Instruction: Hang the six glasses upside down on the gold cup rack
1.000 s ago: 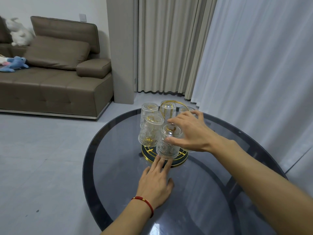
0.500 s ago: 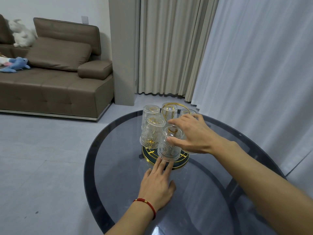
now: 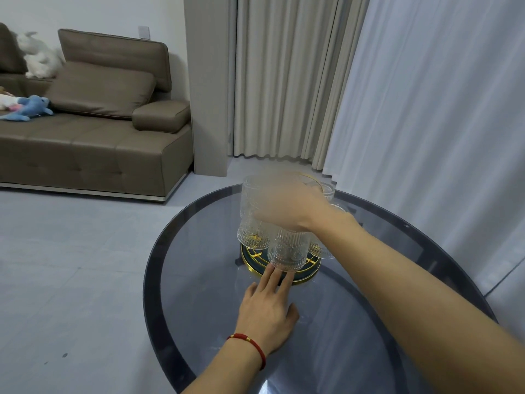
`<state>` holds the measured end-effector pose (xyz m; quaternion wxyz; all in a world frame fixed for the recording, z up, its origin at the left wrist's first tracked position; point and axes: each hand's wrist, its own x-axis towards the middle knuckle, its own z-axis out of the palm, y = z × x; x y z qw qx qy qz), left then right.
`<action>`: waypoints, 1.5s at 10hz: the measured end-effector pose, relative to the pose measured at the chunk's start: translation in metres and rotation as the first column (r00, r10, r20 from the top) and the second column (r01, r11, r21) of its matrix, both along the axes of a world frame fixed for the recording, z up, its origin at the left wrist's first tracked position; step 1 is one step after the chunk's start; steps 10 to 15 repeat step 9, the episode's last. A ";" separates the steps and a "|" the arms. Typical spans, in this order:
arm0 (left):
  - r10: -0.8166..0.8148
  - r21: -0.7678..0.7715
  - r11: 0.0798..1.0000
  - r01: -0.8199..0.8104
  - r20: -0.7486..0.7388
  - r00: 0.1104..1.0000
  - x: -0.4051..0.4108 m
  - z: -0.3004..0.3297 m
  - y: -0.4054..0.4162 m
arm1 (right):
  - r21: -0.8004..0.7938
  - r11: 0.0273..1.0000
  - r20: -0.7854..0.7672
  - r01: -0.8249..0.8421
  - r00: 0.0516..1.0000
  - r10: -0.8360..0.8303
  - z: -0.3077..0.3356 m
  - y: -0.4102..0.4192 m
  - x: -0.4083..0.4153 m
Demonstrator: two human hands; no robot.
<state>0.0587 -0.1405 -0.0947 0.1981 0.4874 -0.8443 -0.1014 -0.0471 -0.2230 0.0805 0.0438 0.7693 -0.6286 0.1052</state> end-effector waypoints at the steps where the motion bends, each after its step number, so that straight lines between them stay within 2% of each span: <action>1: -0.001 -0.003 1.000 0.001 -0.006 1.000 0.000 0.000 0.001 | 0.042 0.999 0.071 0.014 0.997 -0.017 0.001 0.000 0.003; 3: 0.005 0.002 1.000 -0.005 -0.008 1.000 -0.001 0.002 0.000 | 0.045 0.999 0.160 0.006 0.987 -0.013 0.001 0.002 0.006; 9: -0.012 0.031 0.999 0.013 -0.028 1.000 -0.001 -0.001 0.001 | 0.027 0.997 0.215 -0.073 0.974 0.066 -0.001 0.008 0.007; 15: -0.012 0.031 0.999 0.013 -0.028 1.000 -0.001 -0.001 0.001 | 0.027 0.997 0.215 -0.073 0.974 0.066 -0.001 0.008 0.007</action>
